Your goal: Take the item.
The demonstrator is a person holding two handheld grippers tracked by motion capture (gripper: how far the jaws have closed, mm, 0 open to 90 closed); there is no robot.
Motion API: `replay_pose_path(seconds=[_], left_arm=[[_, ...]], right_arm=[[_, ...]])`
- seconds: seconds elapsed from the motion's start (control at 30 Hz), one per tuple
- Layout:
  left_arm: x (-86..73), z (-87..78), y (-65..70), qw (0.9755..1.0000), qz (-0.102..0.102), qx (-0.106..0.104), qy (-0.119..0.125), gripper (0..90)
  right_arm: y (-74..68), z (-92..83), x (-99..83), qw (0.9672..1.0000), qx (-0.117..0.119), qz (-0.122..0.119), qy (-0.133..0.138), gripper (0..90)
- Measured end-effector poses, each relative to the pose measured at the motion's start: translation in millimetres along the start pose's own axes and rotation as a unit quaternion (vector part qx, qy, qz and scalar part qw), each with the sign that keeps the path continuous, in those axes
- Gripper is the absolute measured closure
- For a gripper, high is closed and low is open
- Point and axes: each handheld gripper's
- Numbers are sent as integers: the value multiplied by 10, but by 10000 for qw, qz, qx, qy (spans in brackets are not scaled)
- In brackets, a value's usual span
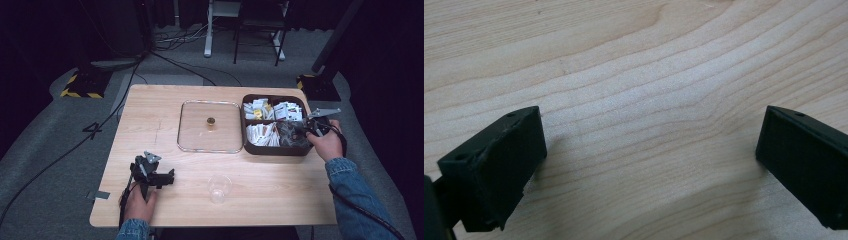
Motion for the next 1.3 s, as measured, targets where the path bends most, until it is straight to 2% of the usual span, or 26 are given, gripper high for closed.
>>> replay_pose_path(seconds=[0.23, 0.6, 0.87, 1.1, 1.3], left_arm=[[0, 0, 0, 10000, 1, 1, 0, 2], [-4, 0, 6, 10000, -33, 5, 8, 1], [-1, 0, 8, 10000, -43, 19, 2, 1], [13, 7, 7, 9999, -86, 58, 17, 1], [13, 8, 8, 9999, -99, 60, 19, 2]], right_arm=[[10, -116, 8, 9994, 82, 132, 306, 900], [5, -436, 63, 9961, 241, 281, 804, 900], [-53, -603, 79, 9910, 461, 337, 1215, 900], [-119, -630, 65, 9867, 669, 340, 1440, 900], [-251, -663, 69, 9840, 836, 217, 1556, 900]])
Point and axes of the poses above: each handheld gripper's, and its own axes: z roughly forward along the jaws, x roughly out of its top, y roughly to its right, and after that the axes turned 14 degrees about -y, right-handed
